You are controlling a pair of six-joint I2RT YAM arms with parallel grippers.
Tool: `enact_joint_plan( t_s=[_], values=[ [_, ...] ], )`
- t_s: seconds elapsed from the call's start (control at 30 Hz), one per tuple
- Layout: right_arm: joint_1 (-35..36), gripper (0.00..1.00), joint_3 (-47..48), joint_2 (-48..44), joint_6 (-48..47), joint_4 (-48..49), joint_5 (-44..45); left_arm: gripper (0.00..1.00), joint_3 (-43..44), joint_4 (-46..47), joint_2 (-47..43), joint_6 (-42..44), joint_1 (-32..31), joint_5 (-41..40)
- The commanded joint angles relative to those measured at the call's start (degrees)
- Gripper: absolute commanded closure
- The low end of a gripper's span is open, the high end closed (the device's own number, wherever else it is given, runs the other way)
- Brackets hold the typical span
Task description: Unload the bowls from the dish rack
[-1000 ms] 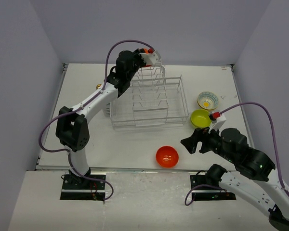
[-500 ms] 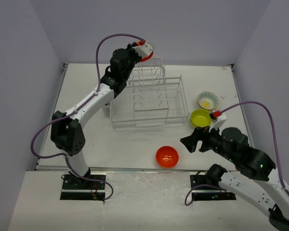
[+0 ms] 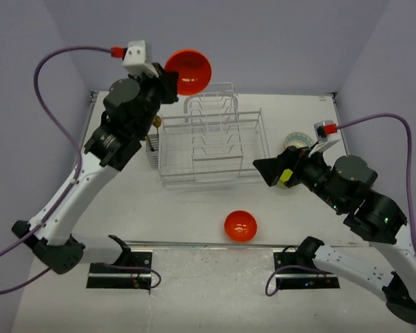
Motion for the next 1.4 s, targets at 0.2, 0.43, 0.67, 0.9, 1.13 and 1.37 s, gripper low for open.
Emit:
enact_joint_plan(
  t_s=[0.2,0.43,0.67,0.9,1.13,1.37],
  values=[
    [3.87,0.03,22.22,23.57,-0.26,-1.73,12.56,1.00,-20.84,-5.57,-10.15,-32.54,-17.15,-13.73],
    [6.61,0.15,26.99,31.31,-2.28,-7.09,23.13,1.00,-20.67,-8.38,-7.86,-35.63,-21.82,-16.55],
    [6.78,0.49,23.31,32.72,-3.16,-8.16,27.44,1.00,-20.67,-8.38,-6.89,-35.63,-22.96,-16.99],
    [6.78,0.66,20.04,30.70,-4.39,-4.90,25.69,1.00,-20.93,-6.89,-7.07,-35.45,-23.14,-13.66],
    [6.78,1.00,18.81,30.00,-3.69,-2.96,24.01,1.00,-21.46,-4.52,-8.30,-35.45,-23.22,-10.67],
    [6.70,1.00,17.06,27.80,-1.85,-2.52,23.13,0.75,-22.07,-1.17,-9.53,-33.53,-23.22,-7.32]
  ],
)
